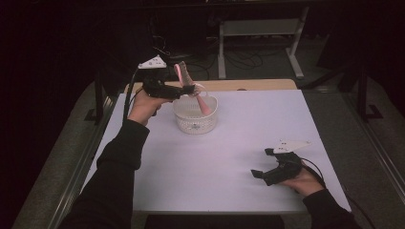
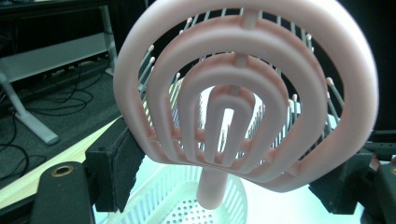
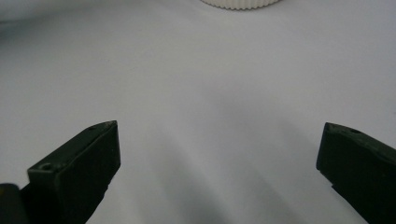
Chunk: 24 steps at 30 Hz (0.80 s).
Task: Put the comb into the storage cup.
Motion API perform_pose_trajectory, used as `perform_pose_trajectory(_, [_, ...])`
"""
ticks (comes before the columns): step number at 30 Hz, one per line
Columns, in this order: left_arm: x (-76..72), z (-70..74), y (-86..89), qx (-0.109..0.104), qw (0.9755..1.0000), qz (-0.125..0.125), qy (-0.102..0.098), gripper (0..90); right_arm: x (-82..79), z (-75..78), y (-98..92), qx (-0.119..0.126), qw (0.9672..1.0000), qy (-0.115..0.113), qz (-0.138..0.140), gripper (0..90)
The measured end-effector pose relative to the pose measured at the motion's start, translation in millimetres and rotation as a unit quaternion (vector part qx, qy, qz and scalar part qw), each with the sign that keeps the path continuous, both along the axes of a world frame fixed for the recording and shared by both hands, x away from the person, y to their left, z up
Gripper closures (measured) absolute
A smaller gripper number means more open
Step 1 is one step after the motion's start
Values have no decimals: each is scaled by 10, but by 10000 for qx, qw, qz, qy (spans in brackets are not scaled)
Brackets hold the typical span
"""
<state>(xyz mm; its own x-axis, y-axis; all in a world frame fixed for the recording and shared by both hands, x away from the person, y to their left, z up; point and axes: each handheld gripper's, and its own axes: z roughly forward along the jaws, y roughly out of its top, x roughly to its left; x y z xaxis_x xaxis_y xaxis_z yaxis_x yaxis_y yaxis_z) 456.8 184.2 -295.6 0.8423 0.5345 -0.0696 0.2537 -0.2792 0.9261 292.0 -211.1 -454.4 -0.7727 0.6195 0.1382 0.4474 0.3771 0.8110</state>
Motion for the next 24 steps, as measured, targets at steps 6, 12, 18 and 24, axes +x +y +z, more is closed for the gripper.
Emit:
perform_pose_trajectory(6, [39,-87,-21,-6,10000,61,76,212,2,-2,0,-1,10000,7,7,0])
perform_pose_trajectory(12, [70,-183,-60,13,9999,108,102,212,3,-3,-2,1,10000,10,9,0])
perform_pose_trajectory(18, [104,-310,-79,-41,9997,182,134,212,4,-6,-5,5,10000,6,13,0])
perform_pose_trajectory(24, [130,-401,-101,-74,9996,238,167,211,4,-5,-9,11,10000,7,11,0])
